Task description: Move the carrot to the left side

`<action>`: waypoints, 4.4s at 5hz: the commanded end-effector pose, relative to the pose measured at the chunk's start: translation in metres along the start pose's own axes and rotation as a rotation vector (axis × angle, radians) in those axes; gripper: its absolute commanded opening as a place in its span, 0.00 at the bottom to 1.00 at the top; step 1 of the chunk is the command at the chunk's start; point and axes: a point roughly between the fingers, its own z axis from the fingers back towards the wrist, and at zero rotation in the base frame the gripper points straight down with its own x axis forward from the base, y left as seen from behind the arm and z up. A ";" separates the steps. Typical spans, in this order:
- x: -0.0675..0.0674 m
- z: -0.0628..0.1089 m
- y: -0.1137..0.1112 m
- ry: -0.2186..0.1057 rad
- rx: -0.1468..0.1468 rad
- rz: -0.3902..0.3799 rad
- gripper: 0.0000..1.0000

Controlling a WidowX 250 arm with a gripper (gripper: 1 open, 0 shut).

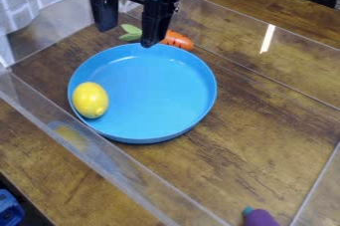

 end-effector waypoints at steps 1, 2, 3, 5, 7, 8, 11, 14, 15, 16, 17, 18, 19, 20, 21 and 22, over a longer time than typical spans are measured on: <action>0.010 -0.003 0.001 -0.004 0.006 -0.078 1.00; 0.031 -0.002 0.002 -0.025 0.011 -0.152 1.00; 0.036 -0.011 0.008 -0.046 0.021 -0.158 1.00; 0.040 -0.031 0.024 -0.068 0.040 -0.155 1.00; 0.034 -0.009 0.022 -0.094 0.044 0.012 1.00; 0.034 -0.013 0.024 -0.108 0.043 -0.036 1.00; 0.054 -0.015 0.023 -0.153 0.046 -0.267 1.00; 0.082 -0.026 0.014 -0.190 0.096 -0.575 1.00; 0.087 -0.032 0.007 -0.198 0.111 -0.629 1.00; 0.091 -0.036 0.002 -0.209 0.124 -0.680 1.00; 0.093 -0.036 0.007 -0.221 0.136 -0.664 1.00; 0.094 -0.033 0.012 -0.234 0.149 -0.648 1.00; 0.096 -0.035 0.001 -0.253 0.153 -0.750 1.00; 0.096 -0.036 -0.007 -0.269 0.158 -0.854 1.00; 0.104 -0.045 0.000 -0.265 0.163 -0.820 1.00; 0.114 -0.053 0.008 -0.263 0.172 -0.789 1.00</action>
